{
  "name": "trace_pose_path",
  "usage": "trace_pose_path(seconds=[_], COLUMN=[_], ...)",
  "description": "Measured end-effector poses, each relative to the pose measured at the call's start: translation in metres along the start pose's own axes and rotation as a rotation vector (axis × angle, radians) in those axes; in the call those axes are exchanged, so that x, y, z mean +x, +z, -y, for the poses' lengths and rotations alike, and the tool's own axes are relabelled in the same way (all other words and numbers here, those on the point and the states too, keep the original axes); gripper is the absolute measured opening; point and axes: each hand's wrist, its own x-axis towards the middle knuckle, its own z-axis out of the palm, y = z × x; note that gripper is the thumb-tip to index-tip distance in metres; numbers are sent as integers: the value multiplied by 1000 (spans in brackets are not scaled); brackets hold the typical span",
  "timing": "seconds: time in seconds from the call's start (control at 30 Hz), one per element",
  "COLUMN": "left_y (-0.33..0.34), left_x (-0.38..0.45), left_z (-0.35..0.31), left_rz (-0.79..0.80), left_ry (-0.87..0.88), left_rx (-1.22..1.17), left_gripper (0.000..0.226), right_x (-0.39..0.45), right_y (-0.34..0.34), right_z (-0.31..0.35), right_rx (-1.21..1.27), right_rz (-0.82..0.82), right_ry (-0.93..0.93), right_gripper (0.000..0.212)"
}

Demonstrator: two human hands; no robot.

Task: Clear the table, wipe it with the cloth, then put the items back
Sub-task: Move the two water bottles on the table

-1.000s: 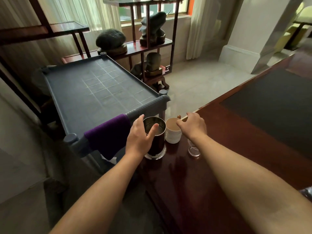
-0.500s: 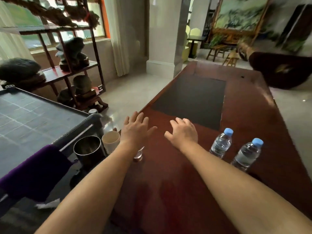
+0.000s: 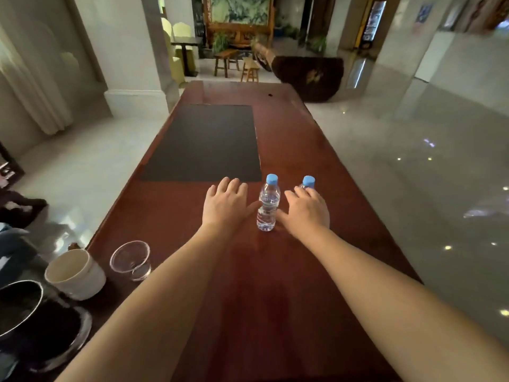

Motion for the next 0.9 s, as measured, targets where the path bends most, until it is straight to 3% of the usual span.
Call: trace_pose_path(seconds=[0.23,0.53,0.73,0.9], left_y=[19,50,77,107], left_x=[10,28,65,94], left_z=[-18,-29,-39,-45], left_rz=[-6,89,230,187], left_ry=[62,-65,-367,-450], left_rx=[-104,-289,-745,-1057], left_gripper=[64,79,106,119], right_x=[-16,-1,42,78], right_y=[7,32,66,99], right_z=[-28,-42,-55,-75], right_rx=[73,323,698,938], right_rz=[-1,30,-24,-22], right_ry=[189,404,698,745], right_gripper=[48,42,85,110])
